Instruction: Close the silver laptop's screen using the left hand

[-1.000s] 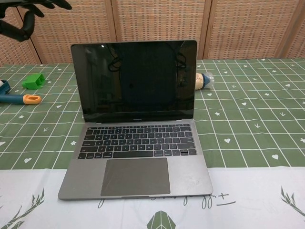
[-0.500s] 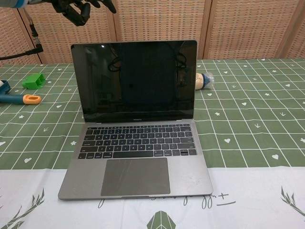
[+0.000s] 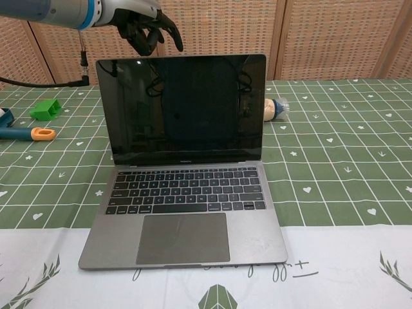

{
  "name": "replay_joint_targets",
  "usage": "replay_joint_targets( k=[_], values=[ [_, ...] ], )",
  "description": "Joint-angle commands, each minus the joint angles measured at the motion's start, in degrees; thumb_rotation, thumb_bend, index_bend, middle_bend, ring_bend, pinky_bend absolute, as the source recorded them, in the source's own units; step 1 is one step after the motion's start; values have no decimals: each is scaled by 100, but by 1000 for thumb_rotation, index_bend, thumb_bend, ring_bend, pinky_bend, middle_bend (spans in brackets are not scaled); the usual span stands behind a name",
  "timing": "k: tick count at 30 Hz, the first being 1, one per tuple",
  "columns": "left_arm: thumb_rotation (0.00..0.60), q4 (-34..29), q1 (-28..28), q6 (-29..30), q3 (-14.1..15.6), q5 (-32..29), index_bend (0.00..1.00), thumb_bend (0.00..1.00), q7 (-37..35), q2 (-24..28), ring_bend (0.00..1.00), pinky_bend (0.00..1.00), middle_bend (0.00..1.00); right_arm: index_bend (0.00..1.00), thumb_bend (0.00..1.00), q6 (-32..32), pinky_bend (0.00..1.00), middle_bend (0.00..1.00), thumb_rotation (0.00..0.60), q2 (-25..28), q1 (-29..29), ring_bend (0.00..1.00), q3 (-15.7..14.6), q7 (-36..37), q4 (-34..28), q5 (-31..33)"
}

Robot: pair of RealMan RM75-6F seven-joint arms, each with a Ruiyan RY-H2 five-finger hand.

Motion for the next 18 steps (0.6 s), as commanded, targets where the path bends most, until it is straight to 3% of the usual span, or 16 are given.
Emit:
replay_joint_targets(
  k=[1,12,18],
  values=[
    [600,-29,-56,33,31,-6,263,1000,-55,-23,136,215,86,0,16,-10,0,0,600,1,3,0,-2,12,4,1],
    [600,-201,-195,63,170,29,431,1000,-352,-2,325,341,289,0,16,46,0,0,600,40,-23,0,17,104,4,-2],
    [600,-359,-208,120,185,171,465,1000,-508,108,361,355,328,0,15,53,0,0,600,47,-26,0,14,126,5,-18]
  ],
)
